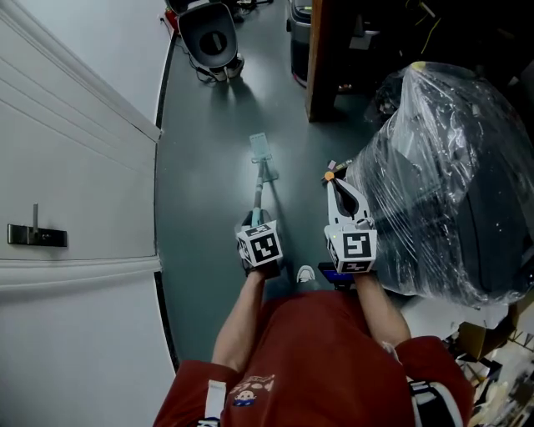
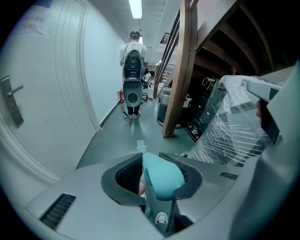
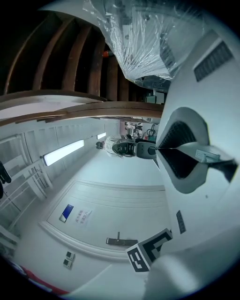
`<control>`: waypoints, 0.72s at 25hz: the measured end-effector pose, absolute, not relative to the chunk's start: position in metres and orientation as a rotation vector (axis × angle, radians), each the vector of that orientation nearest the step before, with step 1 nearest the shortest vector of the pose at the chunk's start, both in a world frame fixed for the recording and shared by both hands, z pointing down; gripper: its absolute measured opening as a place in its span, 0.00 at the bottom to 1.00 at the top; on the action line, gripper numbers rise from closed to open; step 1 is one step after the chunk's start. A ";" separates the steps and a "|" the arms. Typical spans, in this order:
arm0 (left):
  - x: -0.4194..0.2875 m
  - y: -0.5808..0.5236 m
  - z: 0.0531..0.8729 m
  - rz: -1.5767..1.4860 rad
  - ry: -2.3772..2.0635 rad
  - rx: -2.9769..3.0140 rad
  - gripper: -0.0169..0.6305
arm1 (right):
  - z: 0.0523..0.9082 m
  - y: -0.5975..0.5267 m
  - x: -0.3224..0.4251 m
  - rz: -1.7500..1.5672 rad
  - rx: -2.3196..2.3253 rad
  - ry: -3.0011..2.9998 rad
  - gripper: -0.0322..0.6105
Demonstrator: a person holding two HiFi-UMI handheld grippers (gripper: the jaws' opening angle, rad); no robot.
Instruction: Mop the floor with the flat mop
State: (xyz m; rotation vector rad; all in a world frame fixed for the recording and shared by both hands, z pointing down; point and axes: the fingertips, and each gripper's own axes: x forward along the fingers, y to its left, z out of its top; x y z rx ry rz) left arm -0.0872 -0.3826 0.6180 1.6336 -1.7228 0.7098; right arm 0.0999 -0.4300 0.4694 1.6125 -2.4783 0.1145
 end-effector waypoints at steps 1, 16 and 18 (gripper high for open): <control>-0.084 -0.376 0.618 0.706 -1.727 1.631 0.22 | 0.469 -0.423 0.104 0.116 1.612 -2.483 0.08; -0.063 -0.275 0.603 0.676 -1.752 1.610 0.22 | 0.468 -0.329 0.116 0.134 1.534 -2.529 0.08; -0.067 -0.265 0.602 0.670 -1.748 1.609 0.22 | 0.467 -0.319 0.110 0.122 1.525 -2.534 0.08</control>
